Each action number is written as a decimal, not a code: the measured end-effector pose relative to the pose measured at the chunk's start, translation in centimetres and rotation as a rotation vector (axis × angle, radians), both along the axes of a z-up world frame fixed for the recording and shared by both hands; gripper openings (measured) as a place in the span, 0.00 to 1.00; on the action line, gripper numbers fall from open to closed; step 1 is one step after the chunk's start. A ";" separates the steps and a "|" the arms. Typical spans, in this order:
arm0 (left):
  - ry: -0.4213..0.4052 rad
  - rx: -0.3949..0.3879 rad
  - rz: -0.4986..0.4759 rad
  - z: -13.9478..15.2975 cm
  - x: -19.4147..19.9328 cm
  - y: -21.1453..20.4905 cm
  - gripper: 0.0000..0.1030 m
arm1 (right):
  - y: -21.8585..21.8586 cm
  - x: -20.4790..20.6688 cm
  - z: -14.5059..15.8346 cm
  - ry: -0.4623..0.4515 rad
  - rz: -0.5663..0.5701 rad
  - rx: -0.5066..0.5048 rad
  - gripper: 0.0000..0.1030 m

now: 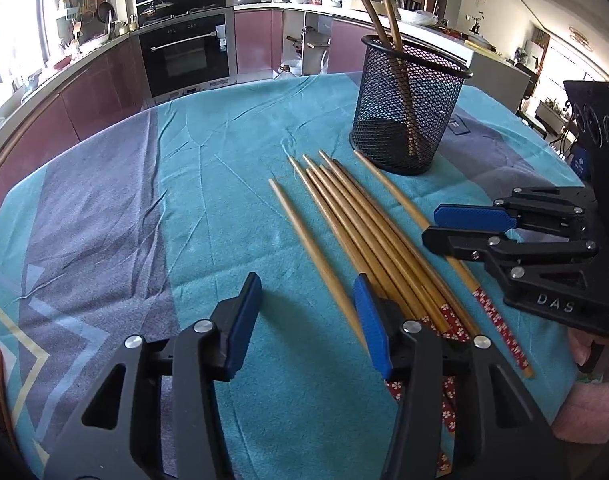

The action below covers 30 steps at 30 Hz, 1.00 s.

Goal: Organize utensils
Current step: 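Grasp one more chopstick each with the left and right grippers, then lift both chopsticks and carry them above the black mesh cup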

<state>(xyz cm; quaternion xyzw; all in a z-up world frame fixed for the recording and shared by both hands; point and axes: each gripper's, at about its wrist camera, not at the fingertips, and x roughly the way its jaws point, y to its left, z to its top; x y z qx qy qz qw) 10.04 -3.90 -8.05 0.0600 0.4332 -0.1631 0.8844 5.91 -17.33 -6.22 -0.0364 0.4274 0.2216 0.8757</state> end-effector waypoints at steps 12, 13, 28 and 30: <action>0.015 -0.019 0.019 0.0 1.6 0.0 0.39 | 0.8 0.9 0.0 -0.003 -0.005 -0.024 0.19; 0.015 -0.018 0.022 0.0 1.8 0.0 0.39 | 0.9 1.0 0.0 -0.004 -0.005 -0.025 0.19; 0.031 -0.070 0.073 -0.2 2.5 0.2 0.14 | 0.9 1.7 0.0 0.008 -0.010 -0.008 0.06; 0.030 -0.073 0.079 -0.2 2.4 0.2 0.13 | 0.7 1.8 0.0 0.012 -0.010 -0.001 0.06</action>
